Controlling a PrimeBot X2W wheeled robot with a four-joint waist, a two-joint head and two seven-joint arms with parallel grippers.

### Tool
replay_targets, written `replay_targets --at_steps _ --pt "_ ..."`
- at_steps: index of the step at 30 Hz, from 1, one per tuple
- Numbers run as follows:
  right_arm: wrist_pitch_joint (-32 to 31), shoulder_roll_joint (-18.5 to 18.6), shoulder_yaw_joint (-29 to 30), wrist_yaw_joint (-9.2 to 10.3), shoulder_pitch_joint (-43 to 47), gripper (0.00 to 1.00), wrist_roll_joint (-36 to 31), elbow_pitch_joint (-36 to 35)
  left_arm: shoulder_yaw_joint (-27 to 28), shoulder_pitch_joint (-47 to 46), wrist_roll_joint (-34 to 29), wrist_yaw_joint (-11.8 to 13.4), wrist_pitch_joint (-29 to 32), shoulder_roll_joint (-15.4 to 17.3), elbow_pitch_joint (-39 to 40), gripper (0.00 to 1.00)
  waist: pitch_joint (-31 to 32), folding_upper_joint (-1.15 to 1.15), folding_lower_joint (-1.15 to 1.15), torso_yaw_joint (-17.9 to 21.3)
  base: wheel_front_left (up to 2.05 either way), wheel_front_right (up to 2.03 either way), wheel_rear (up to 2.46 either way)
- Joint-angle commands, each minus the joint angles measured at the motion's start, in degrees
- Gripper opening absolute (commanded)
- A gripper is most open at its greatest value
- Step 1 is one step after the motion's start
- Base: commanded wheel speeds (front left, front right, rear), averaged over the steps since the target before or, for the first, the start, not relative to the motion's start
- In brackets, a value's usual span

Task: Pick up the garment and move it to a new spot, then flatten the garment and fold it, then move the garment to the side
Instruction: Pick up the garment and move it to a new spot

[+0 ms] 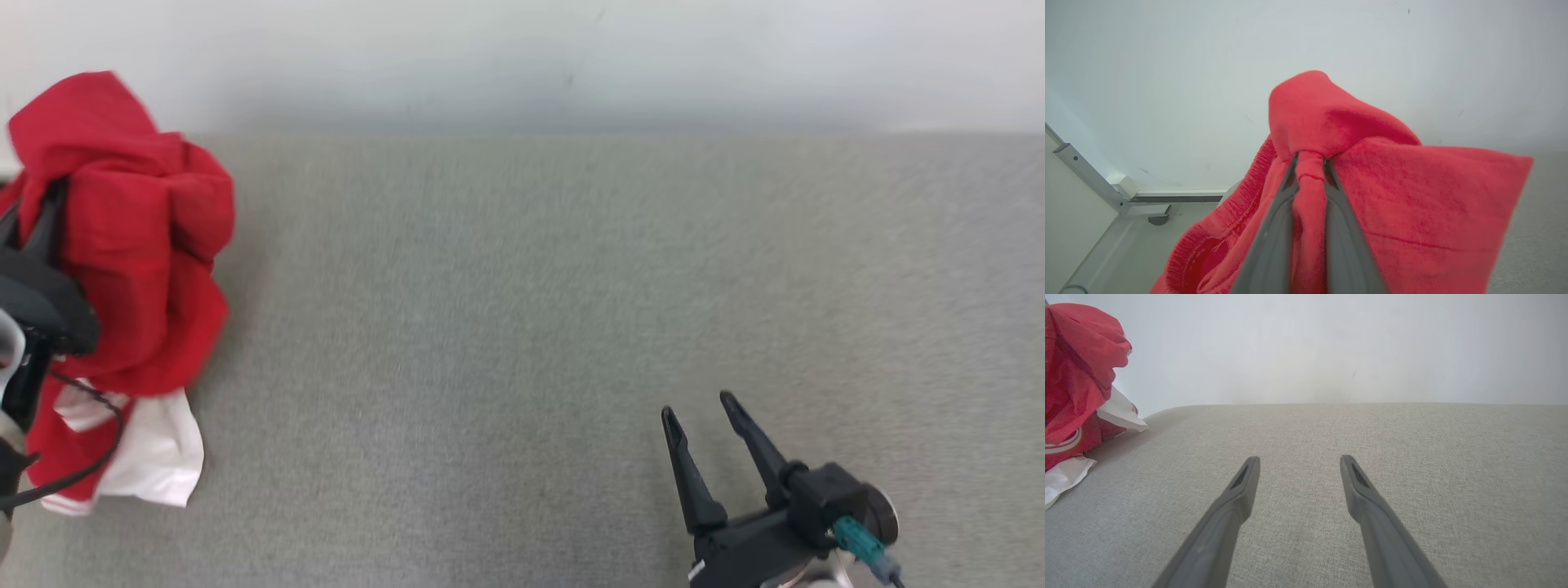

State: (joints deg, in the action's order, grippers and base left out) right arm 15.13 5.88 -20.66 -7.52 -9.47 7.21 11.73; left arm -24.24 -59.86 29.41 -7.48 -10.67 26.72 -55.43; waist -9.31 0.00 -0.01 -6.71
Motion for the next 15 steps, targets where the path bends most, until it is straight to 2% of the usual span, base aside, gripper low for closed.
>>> replay_targets --at_steps 1,6,15 --pt "0.1 -0.2 -0.2 0.06 1.5 1.00 0.8 -0.1 -0.5 0.9 -0.5 0.0 -0.4 0.2 1.5 0.00 6.5 0.00 0.01 3.2 0.00 0.00 0.00" --pt "0.1 -0.4 -0.3 0.06 3.5 1.00 1.4 -0.3 -1.9 1.3 -1.2 0.3 1.2 -0.1 6.6 0.00 9.7 0.00 0.01 6.6 0.00 0.00 0.00" --pt "0.1 -0.8 0.0 0.06 5.1 1.00 1.6 -0.9 -3.5 3.1 -0.7 1.8 5.6 -0.8 20.0 0.00 10.6 0.00 0.01 14.4 0.00 0.00 0.00"
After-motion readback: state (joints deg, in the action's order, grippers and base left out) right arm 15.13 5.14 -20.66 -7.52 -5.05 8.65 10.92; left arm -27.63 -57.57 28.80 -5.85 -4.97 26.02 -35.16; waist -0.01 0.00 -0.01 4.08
